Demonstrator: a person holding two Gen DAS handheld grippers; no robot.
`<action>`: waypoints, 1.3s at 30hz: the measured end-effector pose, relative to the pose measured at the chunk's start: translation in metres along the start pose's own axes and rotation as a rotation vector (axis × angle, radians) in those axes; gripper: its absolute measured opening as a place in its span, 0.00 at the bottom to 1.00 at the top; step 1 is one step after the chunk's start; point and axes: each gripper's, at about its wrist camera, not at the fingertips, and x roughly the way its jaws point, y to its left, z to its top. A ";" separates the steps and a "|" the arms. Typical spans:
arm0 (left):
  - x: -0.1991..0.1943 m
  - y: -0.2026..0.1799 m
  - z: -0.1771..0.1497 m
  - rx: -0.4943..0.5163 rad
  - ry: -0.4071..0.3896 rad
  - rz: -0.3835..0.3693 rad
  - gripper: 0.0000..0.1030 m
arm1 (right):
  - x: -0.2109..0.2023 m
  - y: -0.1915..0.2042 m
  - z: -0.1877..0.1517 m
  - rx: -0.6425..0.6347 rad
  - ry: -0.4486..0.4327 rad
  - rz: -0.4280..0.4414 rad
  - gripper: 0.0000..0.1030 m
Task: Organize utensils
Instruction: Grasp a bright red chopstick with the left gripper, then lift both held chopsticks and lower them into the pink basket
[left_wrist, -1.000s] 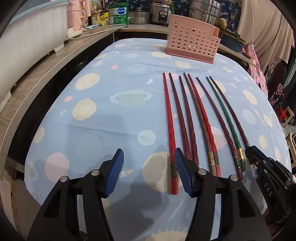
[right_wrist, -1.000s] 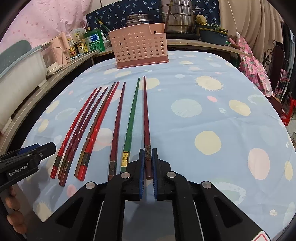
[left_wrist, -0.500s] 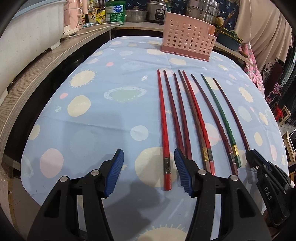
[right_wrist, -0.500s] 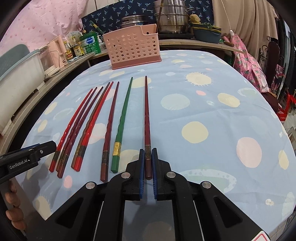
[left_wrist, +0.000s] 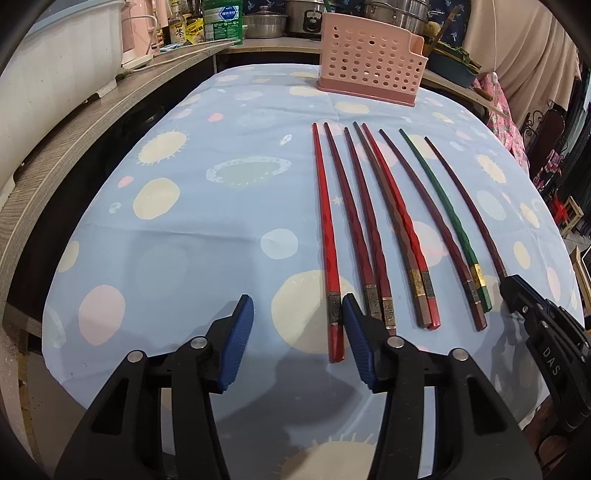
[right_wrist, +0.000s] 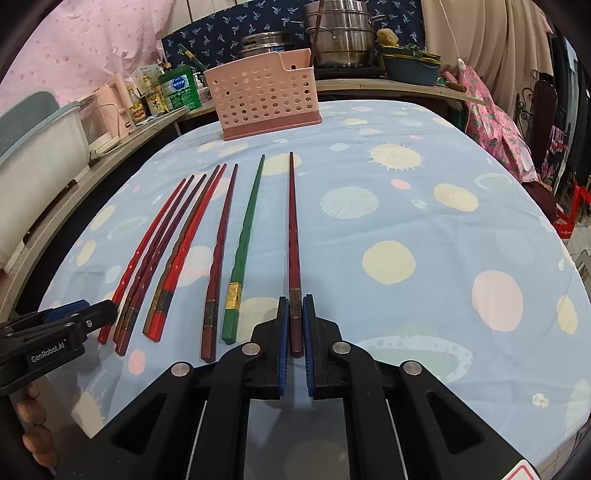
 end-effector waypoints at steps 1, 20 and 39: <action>0.000 0.000 0.000 0.003 -0.001 0.001 0.42 | 0.000 0.000 0.000 0.001 -0.001 0.000 0.07; -0.010 0.000 0.005 0.000 0.000 -0.053 0.07 | -0.012 -0.003 -0.001 0.011 -0.011 0.006 0.07; -0.072 0.015 0.061 -0.061 -0.144 -0.096 0.07 | -0.070 -0.016 0.060 0.074 -0.165 0.044 0.07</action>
